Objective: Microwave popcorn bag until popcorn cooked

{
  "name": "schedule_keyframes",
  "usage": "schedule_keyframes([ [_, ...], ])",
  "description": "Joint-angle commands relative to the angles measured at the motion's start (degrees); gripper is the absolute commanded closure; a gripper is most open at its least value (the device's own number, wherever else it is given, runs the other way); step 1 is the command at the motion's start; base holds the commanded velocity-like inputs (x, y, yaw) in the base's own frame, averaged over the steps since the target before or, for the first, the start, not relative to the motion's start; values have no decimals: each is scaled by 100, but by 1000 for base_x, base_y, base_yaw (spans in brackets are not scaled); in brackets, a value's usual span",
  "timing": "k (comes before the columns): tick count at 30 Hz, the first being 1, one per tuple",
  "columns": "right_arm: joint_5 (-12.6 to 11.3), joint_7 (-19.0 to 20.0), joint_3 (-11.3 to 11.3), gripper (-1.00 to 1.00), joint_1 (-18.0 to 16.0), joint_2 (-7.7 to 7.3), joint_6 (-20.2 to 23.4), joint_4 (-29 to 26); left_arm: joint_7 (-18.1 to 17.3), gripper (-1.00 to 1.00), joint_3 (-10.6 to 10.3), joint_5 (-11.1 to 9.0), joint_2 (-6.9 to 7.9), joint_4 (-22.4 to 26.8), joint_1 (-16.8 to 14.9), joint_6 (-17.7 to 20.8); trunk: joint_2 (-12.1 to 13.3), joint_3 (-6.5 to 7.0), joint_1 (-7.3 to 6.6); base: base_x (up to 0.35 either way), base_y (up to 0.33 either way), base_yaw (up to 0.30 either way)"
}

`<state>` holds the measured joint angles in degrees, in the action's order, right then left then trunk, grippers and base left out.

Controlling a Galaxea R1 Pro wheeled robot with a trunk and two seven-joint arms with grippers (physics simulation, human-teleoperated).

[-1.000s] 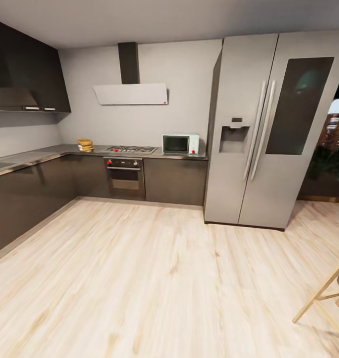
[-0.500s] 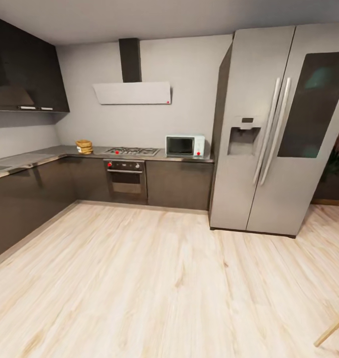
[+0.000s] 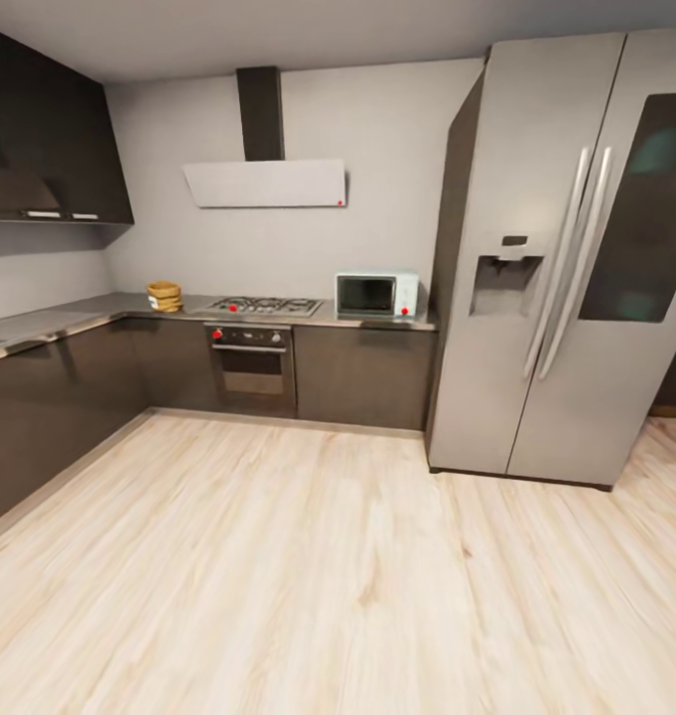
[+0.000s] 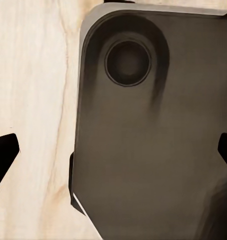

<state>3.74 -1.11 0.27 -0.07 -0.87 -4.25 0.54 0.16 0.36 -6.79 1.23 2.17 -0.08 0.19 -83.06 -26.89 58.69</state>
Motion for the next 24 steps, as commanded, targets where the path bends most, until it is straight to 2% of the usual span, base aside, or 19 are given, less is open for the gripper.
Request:
schedule_keyframes([
  [1,39,-12,0,-100,-2,-1,-23,6,2,-100,-1,-54,0,3,-1,4,-2,-4,4,335,89,0],
  [24,39,-12,0,-100,-2,-1,-23,6,2,-100,-1,-57,0,3,-1,-2,-2,-4,4,335,77,0],
])
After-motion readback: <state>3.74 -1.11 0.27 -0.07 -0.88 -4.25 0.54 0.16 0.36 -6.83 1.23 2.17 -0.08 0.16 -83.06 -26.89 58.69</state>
